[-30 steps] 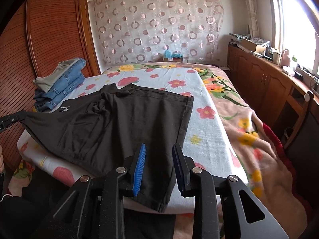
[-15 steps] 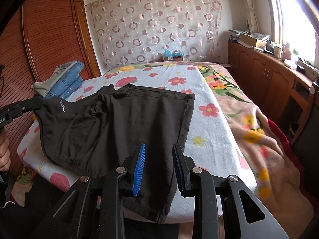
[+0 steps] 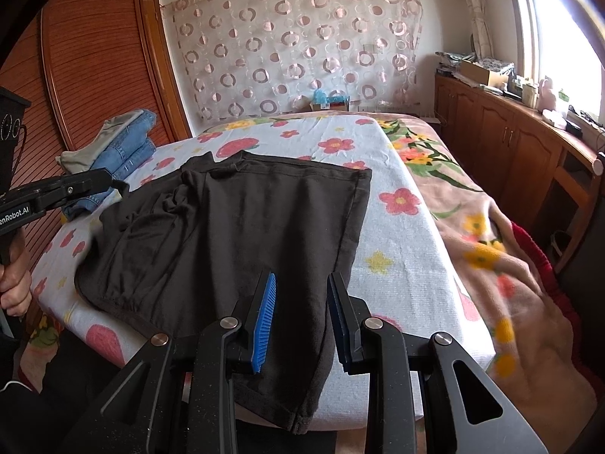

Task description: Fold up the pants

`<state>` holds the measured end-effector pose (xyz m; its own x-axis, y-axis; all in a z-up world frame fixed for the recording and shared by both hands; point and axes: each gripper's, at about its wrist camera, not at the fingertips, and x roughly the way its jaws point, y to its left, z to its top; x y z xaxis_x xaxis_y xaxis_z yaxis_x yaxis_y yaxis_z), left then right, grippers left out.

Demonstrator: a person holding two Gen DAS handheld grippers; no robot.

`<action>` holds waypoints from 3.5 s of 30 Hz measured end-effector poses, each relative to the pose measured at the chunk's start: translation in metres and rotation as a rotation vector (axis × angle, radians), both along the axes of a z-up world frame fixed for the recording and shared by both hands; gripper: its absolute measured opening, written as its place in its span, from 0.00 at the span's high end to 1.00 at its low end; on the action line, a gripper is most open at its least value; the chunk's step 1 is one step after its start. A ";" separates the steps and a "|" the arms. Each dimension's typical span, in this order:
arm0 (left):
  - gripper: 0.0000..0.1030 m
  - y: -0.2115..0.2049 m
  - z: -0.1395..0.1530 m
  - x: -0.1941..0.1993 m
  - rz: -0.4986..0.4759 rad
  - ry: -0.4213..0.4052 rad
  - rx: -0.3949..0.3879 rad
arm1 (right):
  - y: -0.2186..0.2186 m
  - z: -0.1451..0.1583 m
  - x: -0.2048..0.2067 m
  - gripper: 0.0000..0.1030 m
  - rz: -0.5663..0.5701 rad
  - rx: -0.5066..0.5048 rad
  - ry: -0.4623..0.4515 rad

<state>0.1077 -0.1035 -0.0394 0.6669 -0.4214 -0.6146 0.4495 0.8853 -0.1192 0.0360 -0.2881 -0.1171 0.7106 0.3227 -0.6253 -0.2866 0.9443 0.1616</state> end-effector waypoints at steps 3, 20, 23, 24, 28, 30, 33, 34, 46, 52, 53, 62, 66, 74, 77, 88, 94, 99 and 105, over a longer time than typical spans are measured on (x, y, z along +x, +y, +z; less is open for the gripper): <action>0.75 0.009 -0.001 0.000 0.026 0.011 -0.013 | 0.002 0.002 0.001 0.72 0.005 0.001 0.000; 0.41 0.073 -0.060 -0.011 0.168 0.140 0.067 | 0.035 0.002 0.013 0.72 0.101 0.007 -0.008; 0.41 0.080 -0.072 -0.011 0.180 0.167 0.081 | 0.043 0.001 0.014 0.72 0.130 0.007 -0.009; 0.41 0.080 -0.075 -0.011 0.183 0.174 0.083 | 0.045 0.001 0.014 0.72 0.138 0.007 -0.009; 0.41 0.081 -0.080 -0.013 0.179 0.179 0.085 | 0.053 0.000 0.017 0.72 0.174 0.013 -0.003; 0.40 0.082 -0.082 -0.015 0.181 0.172 0.083 | 0.054 0.000 0.017 0.72 0.189 0.010 -0.006; 0.40 0.079 -0.083 -0.018 0.182 0.142 0.106 | 0.056 0.000 0.017 0.72 0.202 0.008 -0.009; 0.40 0.077 -0.084 -0.018 0.183 0.130 0.119 | 0.056 0.000 0.017 0.72 0.205 0.008 -0.009; 0.19 0.081 -0.087 -0.021 0.239 0.106 0.144 | 0.062 -0.001 0.015 0.72 0.240 0.018 0.014; 0.19 0.090 -0.076 -0.029 0.248 0.091 0.106 | 0.079 -0.005 0.016 0.72 0.301 0.015 0.040; 0.19 0.092 -0.072 -0.031 0.253 0.081 0.098 | 0.082 -0.007 0.017 0.72 0.312 0.009 0.052; 0.19 0.106 -0.054 -0.040 0.281 0.041 0.069 | 0.099 -0.015 0.023 0.72 0.336 -0.014 0.091; 0.19 0.107 -0.053 -0.042 0.277 0.038 0.051 | 0.105 -0.017 0.022 0.78 0.353 -0.029 0.079; 0.19 0.101 -0.057 -0.041 0.258 0.054 0.044 | 0.095 -0.009 0.023 0.96 0.346 0.044 0.044; 0.19 0.098 -0.057 -0.041 0.255 0.056 0.050 | 0.090 0.002 0.015 0.96 0.341 0.059 -0.004; 0.19 0.092 -0.051 -0.038 0.241 0.042 0.051 | 0.081 0.033 -0.008 0.96 0.318 0.025 -0.153; 0.19 0.077 -0.041 -0.030 0.209 0.022 0.049 | 0.062 0.046 -0.018 0.96 0.271 -0.024 -0.200; 0.19 0.060 -0.035 -0.022 0.171 0.011 0.047 | 0.040 0.057 -0.027 0.96 0.207 -0.035 -0.223; 0.19 0.041 -0.030 -0.015 0.133 0.000 0.043 | 0.030 0.060 -0.045 0.96 0.149 -0.039 -0.233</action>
